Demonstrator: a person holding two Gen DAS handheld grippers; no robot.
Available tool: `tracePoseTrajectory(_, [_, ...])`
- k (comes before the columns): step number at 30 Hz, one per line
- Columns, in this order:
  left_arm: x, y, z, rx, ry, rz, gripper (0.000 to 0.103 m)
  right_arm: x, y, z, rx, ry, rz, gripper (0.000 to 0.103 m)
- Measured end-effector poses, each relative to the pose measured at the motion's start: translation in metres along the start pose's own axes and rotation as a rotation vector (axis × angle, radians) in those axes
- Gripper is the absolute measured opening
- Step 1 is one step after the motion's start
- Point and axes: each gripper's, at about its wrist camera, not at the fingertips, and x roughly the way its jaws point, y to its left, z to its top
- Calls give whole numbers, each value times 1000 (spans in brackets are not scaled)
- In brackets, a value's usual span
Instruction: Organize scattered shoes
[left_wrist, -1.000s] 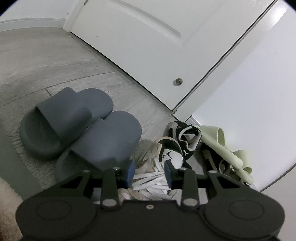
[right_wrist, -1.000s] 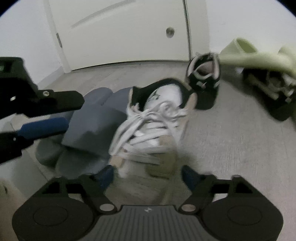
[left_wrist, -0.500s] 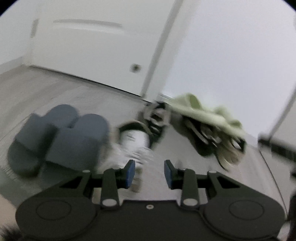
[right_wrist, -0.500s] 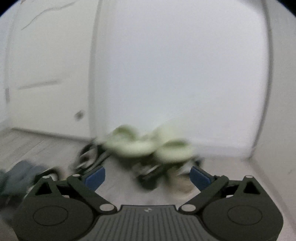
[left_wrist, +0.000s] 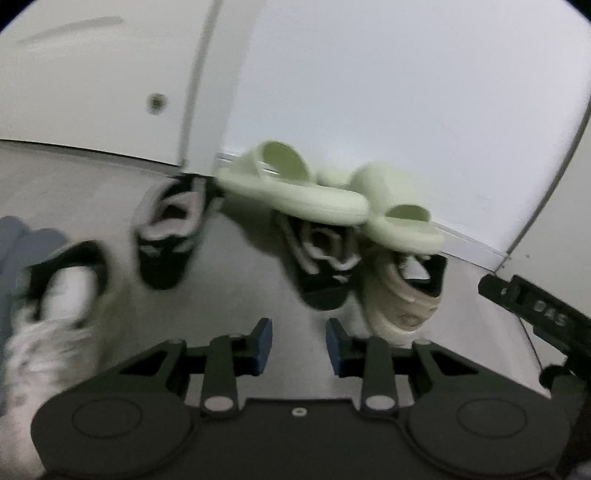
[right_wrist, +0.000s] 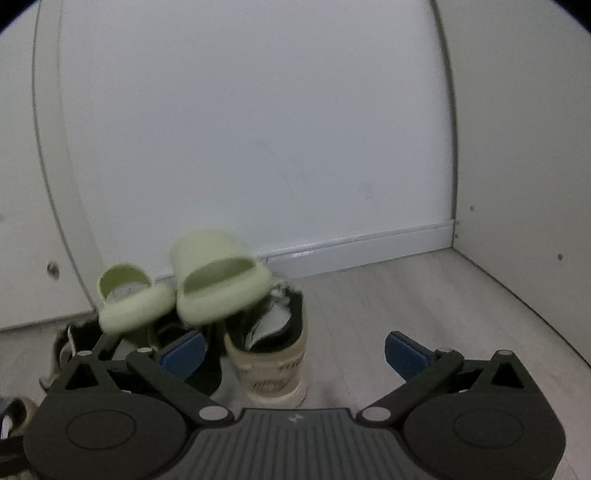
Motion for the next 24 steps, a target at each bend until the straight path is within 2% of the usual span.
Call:
tracePoseTrajectory(3, [30, -28, 11, 42, -1, -29, 27, -4, -14, -1, 39, -18, -49, 103])
tracePoseTrajectory(7, [74, -60, 24, 47, 26, -81, 27, 4, -47, -1, 246, 28, -22, 103])
tracePoseTrajectory(11, [108, -83, 30, 57, 20, -74, 27, 9, -71, -5, 401, 66, -1, 103])
tracePoseTrajectory(14, [131, -88, 33, 56, 34, -18, 27, 15, -74, -9, 418, 79, 1, 103])
tracePoseTrajectory(18, [146, -87, 31, 36, 50, 1, 29, 21, -73, -11, 431, 95, 15, 103])
tracePoseTrajectory(24, [139, -95, 23, 124, 44, 33, 24, 18, -69, -6, 426, 104, 28, 103])
